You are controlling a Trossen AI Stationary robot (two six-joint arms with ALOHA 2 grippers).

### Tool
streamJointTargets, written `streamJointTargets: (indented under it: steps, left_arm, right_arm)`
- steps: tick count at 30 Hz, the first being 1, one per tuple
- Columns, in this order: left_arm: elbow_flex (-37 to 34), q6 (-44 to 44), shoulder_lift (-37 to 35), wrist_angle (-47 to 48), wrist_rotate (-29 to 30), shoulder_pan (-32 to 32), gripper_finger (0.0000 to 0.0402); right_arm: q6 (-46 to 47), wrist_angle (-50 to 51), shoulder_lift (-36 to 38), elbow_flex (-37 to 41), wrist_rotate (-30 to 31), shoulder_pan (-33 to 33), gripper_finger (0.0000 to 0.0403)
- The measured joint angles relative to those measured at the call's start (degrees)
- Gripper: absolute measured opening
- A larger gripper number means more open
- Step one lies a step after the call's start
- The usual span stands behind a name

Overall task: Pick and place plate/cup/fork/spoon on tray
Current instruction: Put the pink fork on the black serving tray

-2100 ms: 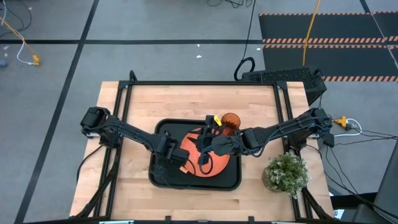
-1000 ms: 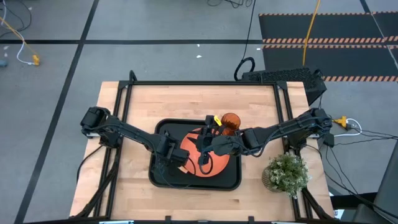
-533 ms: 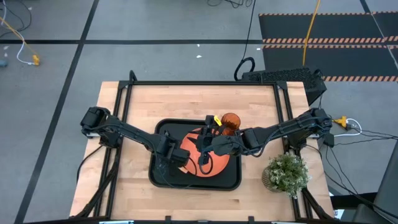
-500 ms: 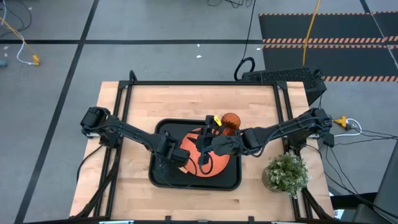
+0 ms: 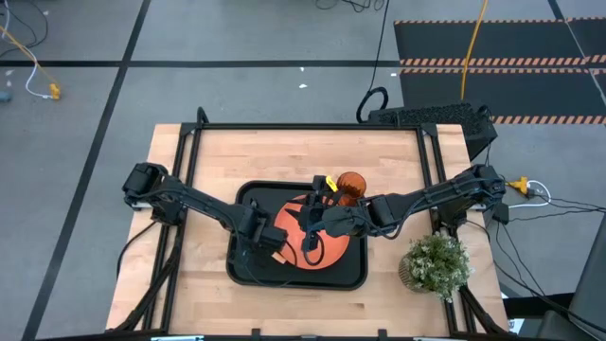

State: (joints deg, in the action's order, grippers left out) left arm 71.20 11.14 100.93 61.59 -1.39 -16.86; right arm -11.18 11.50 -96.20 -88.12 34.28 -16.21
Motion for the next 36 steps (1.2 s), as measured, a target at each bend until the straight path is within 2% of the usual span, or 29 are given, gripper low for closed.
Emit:
streamJointTargets:
  steps: [6, 9, 12, 20, 24, 29, 36]
  left_arm:
    - [0.00, -3.81, -0.01, 0.05, -0.08, 0.00, 0.0015]
    - [0.00, -2.86, -0.01, 1.49, -0.08, -0.42, 0.0016]
    - [0.00, -2.09, -0.01, 1.80, -0.08, -1.23, 0.0038]
    - [0.00, -0.70, -0.01, 0.93, 2.76, -2.45, 0.0139]
    - [-2.07, 0.83, -0.05, 0.10, 4.32, -2.43, 0.0169]
    - [-6.94, 3.01, -0.05, -2.45, 5.38, -2.40, 0.0176]
    - [-7.89, 1.80, -0.05, -4.16, 7.48, -2.40, 0.0160]
  right_arm:
    - [0.00, 0.00, 0.00, 0.00, 0.00, -0.01, 0.0089]
    - [0.00, -0.02, 0.00, 0.00, 0.00, -0.02, 0.0089]
    - [0.00, -0.02, 0.00, 0.00, -0.02, -0.02, 0.0089]
    - [0.00, -0.02, 0.00, 0.00, -0.01, -0.01, 0.0089]
    - [0.40, -0.02, 0.00, 0.00, -0.01, -0.02, 0.0089]
    - [0.61, -0.02, 0.00, 0.00, -0.02, -0.02, 0.0089]
    - [0.55, -0.02, 0.00, 0.00, -0.02, 0.02, 0.0089]
